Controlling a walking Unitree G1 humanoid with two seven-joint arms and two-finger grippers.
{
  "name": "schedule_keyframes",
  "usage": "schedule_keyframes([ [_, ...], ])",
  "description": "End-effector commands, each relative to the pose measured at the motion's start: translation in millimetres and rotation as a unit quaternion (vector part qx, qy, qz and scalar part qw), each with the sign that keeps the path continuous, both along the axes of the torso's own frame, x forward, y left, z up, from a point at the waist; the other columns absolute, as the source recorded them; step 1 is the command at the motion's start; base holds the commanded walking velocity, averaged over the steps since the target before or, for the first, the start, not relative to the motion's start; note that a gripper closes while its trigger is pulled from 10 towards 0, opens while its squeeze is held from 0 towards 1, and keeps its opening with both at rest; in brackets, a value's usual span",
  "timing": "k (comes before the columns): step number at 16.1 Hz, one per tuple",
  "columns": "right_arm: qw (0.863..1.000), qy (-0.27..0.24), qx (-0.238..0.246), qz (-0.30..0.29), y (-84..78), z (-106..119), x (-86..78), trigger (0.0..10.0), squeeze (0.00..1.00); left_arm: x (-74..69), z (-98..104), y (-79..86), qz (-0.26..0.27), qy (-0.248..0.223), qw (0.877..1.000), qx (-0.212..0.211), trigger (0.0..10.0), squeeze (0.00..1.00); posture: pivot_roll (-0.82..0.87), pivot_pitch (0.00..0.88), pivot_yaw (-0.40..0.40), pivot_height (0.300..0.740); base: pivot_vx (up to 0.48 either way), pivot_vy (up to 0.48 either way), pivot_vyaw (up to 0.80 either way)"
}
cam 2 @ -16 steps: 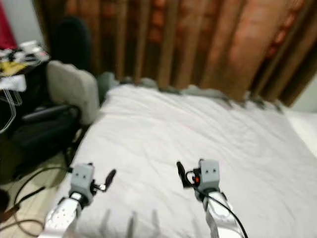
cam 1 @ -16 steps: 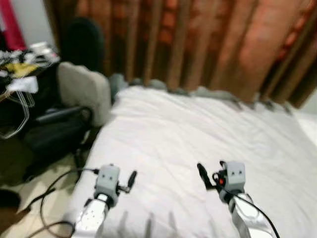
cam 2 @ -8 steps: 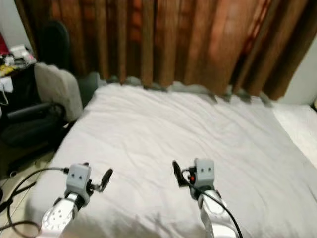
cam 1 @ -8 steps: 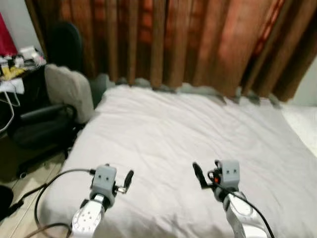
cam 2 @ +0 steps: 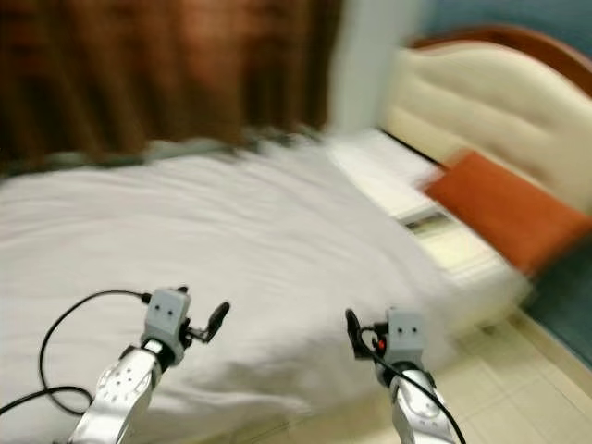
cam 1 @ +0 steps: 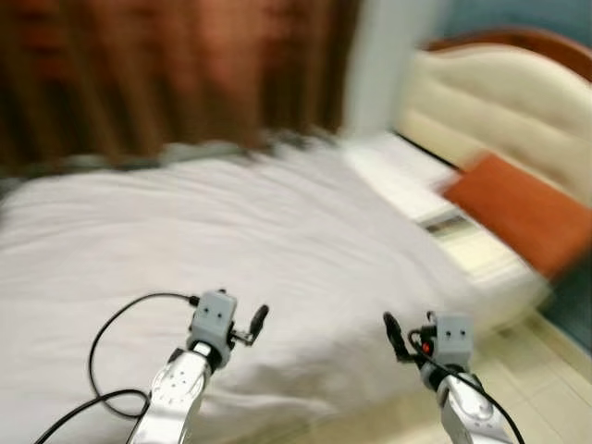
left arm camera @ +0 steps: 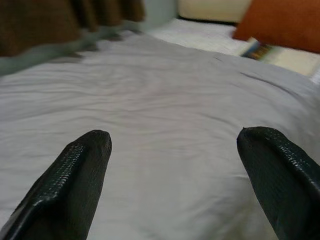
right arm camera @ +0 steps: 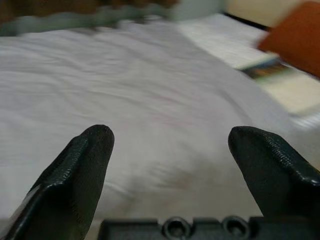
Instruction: Clean up the room
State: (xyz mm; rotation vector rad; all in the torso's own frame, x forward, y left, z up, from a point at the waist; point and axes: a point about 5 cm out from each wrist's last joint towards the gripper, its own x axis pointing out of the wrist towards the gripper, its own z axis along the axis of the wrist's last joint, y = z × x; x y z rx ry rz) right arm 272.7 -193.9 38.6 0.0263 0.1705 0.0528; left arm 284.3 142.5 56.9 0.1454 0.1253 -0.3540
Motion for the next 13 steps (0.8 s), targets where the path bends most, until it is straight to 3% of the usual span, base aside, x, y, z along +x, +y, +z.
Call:
schedule_keyframes([
  [1,1.0,-0.008,-0.003,-0.021,-9.4,3.1,-2.0,10.0,0.0,1.0,-3.1,-10.8,-0.017,0.013,1.0,-0.008,10.0,0.0,0.0,0.0,-0.011,0.74,0.0,0.0,-0.8],
  [8,0.999,-0.004,-0.011,-0.033,-18.9,2.5,-9.8,10.0,0.0,3.9,-7.2,-12.1,-0.001,0.026,1.0,-0.018,10.0,0.0,-0.02,0.0,-0.015,0.74,0.0,0.0,-0.8],
  [13,0.999,-0.009,-0.015,-0.037,-22.5,6.5,-8.6,10.0,0.0,7.7,-5.2,-18.7,0.0,0.02,0.999,-0.031,10.0,0.0,-0.03,0.0,-0.018,0.74,0.383,-0.265,-0.8],
])
